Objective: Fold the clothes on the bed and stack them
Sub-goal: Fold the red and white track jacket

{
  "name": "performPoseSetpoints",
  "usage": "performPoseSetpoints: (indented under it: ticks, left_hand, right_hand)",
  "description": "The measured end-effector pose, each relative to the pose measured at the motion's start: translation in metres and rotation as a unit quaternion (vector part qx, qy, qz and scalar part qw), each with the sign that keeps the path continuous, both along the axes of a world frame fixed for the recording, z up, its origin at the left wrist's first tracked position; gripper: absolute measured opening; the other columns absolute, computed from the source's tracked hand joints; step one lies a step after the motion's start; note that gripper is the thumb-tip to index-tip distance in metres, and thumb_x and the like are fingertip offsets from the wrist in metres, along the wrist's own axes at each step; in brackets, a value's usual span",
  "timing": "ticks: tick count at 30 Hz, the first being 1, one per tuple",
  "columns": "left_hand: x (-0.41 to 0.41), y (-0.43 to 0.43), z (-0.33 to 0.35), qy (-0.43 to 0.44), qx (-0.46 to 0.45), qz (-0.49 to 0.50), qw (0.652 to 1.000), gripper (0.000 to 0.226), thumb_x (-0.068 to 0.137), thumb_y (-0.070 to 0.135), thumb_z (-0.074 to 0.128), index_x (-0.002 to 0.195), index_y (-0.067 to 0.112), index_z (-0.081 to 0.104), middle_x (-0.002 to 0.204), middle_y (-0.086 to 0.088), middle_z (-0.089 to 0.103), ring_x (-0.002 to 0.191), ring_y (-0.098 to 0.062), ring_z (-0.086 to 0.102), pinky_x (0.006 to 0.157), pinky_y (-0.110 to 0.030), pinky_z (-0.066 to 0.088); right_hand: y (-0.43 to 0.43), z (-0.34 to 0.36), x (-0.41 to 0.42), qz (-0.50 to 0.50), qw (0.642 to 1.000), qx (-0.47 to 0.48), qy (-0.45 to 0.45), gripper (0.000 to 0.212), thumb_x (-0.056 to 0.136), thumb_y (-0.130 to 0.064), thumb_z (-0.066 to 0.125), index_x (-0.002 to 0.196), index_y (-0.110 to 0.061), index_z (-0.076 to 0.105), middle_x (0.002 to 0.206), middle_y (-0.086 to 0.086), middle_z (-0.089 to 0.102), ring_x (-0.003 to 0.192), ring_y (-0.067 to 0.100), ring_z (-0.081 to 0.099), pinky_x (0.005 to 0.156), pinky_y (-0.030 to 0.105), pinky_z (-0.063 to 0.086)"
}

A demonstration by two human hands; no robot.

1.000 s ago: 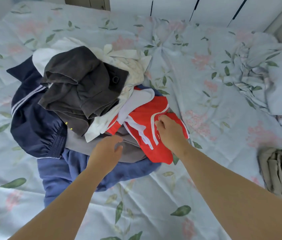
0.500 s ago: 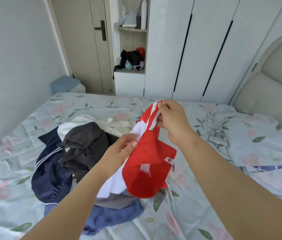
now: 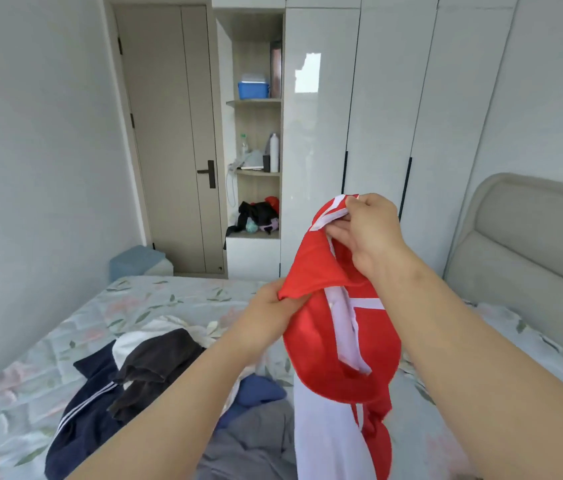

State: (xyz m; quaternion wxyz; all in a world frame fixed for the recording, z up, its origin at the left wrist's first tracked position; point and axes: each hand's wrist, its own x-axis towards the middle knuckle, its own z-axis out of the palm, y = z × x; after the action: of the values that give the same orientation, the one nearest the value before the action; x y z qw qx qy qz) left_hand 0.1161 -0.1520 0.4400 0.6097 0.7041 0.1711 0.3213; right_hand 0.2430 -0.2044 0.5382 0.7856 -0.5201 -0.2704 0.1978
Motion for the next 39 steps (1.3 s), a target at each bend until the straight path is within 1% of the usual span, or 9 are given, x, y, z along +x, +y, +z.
performPoseSetpoints:
  ticks: [3, 9, 14, 20, 23, 27, 32, 35, 39]
  left_hand:
    - [-0.001, 0.017, -0.006, 0.084, 0.07, 0.081, 0.991, 0.026, 0.097, 0.006, 0.044, 0.084, 0.02, 0.061, 0.085, -0.005, 0.065, 0.082, -0.019, 0.059, 0.079, -0.033, 0.048]
    - [-0.01, 0.032, -0.002, 0.195, 0.228, 0.072, 0.951, 0.028, 0.091, 0.001, 0.048, 0.072, 0.018, 0.056, 0.071, 0.005, 0.058, 0.069, -0.01, 0.053, 0.064, -0.017, 0.042]
    - [-0.011, 0.036, 0.024, 0.169, 0.078, -0.028, 0.982, 0.018, 0.088, 0.003, 0.061, 0.074, 0.013, 0.065, 0.068, 0.002, 0.065, 0.062, -0.01, 0.059, 0.068, -0.022, 0.051]
    - [-0.009, 0.041, 0.044, 0.135, -0.026, -0.128, 0.982, 0.02, 0.085, 0.013, 0.061, 0.067, 0.016, 0.069, 0.063, 0.004, 0.067, 0.058, -0.006, 0.063, 0.065, -0.016, 0.052]
    - [-0.01, 0.034, 0.041, 0.106, -0.116, -0.116, 0.981, 0.025, 0.096, 0.011, 0.045, 0.08, 0.005, 0.064, 0.067, -0.002, 0.069, 0.059, -0.01, 0.066, 0.062, -0.019, 0.055]
    - [-0.011, 0.031, 0.036, 0.069, -0.285, -0.104, 0.95, 0.053, 0.097, 0.018, 0.043, 0.053, 0.002, 0.068, 0.056, -0.009, 0.065, 0.048, -0.017, 0.064, 0.048, -0.022, 0.054]
    - [-0.019, 0.04, 0.004, 0.022, -0.362, -0.004, 0.932, 0.054, 0.1, 0.018, 0.038, 0.054, 0.002, 0.062, 0.043, -0.008, 0.058, 0.036, -0.015, 0.057, 0.036, -0.016, 0.044]
    - [-0.017, 0.031, -0.018, 0.061, -0.359, 0.031, 0.931, 0.044, 0.1, 0.022, 0.038, 0.067, 0.004, 0.061, 0.045, -0.006, 0.061, 0.036, -0.013, 0.058, 0.046, -0.02, 0.047]
    - [-0.02, 0.028, -0.057, 0.112, -0.407, 0.014, 0.906, 0.057, 0.091, 0.059, 0.042, 0.1, 0.009, 0.067, 0.088, -0.013, 0.073, 0.086, -0.024, 0.067, 0.074, -0.033, 0.051]
  right_hand:
    - [-0.017, -0.008, 0.013, -0.011, 0.998, -0.057, -0.023, 0.026, 0.095, 0.003, 0.037, 0.072, -0.008, 0.044, 0.079, 0.019, 0.053, 0.064, 0.026, 0.06, 0.058, 0.03, 0.057]
    - [-0.045, -0.06, 0.033, -0.003, 0.97, -0.239, -0.043, 0.024, 0.097, -0.008, 0.043, 0.074, -0.012, 0.049, 0.072, 0.011, 0.055, 0.057, 0.019, 0.054, 0.051, 0.026, 0.051]
    - [-0.065, -0.088, 0.036, 0.08, 0.94, -0.322, -0.08, 0.018, 0.097, -0.014, 0.048, 0.081, -0.01, 0.055, 0.073, 0.008, 0.055, 0.062, 0.017, 0.057, 0.059, 0.026, 0.052]
    - [-0.068, -0.099, 0.018, 0.14, 0.918, -0.315, -0.196, 0.008, 0.091, -0.018, 0.061, 0.092, -0.024, 0.056, 0.1, -0.01, 0.057, 0.097, 0.011, 0.055, 0.083, 0.027, 0.044]
    - [-0.058, -0.111, 0.003, 0.274, 0.907, -0.241, -0.211, 0.063, 0.079, -0.002, 0.068, 0.125, -0.039, 0.045, 0.122, -0.017, 0.05, 0.113, 0.007, 0.051, 0.084, 0.019, 0.046]
    - [-0.048, -0.121, -0.018, 0.311, 0.867, -0.296, -0.254, 0.032, 0.085, 0.004, 0.056, 0.093, -0.026, 0.064, 0.085, -0.011, 0.068, 0.078, 0.001, 0.063, 0.071, 0.015, 0.049]
    - [-0.036, -0.127, -0.02, 0.214, 0.945, -0.231, -0.088, 0.016, 0.095, -0.016, 0.054, 0.094, -0.012, 0.069, 0.073, -0.003, 0.073, 0.066, 0.011, 0.068, 0.067, 0.023, 0.056]
    - [-0.024, -0.127, -0.008, 0.12, 0.97, -0.195, 0.081, 0.022, 0.095, -0.023, 0.054, 0.108, -0.008, 0.065, 0.085, 0.005, 0.072, 0.075, 0.019, 0.068, 0.074, 0.029, 0.054]
    - [-0.019, -0.115, 0.002, 0.065, 0.953, -0.138, 0.263, 0.015, 0.099, -0.021, 0.049, 0.103, -0.011, 0.06, 0.112, 0.011, 0.06, 0.109, 0.027, 0.058, 0.1, 0.042, 0.044]
